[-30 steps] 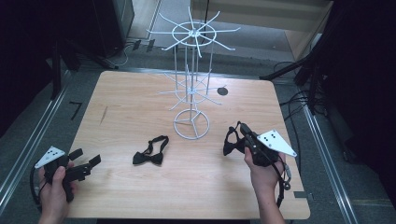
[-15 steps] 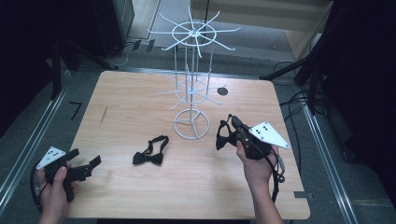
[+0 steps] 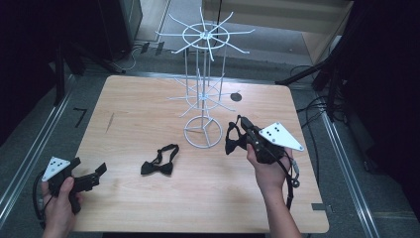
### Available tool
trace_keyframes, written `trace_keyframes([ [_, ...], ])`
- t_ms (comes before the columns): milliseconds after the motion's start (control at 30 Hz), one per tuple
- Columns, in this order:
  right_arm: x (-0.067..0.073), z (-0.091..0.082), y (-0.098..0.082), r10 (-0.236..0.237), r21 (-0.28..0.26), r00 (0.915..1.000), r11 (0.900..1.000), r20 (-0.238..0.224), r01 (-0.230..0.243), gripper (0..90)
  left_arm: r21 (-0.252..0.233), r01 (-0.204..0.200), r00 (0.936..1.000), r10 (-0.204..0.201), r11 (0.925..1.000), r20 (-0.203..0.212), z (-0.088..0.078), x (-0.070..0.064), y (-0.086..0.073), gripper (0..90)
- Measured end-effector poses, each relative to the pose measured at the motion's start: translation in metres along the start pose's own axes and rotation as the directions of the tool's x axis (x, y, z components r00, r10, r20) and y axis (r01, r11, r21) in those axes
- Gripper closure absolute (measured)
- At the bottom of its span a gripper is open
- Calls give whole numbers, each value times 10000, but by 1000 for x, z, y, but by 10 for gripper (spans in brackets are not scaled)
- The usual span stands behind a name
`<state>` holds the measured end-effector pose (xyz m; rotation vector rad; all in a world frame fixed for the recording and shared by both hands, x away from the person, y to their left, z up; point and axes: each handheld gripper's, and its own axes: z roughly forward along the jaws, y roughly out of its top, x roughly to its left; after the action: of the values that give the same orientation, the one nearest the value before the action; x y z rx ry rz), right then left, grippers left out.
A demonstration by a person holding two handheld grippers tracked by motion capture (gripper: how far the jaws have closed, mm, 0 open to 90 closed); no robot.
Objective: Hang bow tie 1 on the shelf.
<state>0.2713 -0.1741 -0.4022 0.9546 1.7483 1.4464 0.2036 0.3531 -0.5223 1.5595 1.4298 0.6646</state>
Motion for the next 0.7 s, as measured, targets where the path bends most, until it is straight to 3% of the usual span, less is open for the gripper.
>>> trace_keyframes([
  [700, -1, 10, 16, -73, -139, 9997, 9999, -221, 70, 900, 98, -64, 10000, 64, 9999, 5, 1, 0, 0, 0],
])
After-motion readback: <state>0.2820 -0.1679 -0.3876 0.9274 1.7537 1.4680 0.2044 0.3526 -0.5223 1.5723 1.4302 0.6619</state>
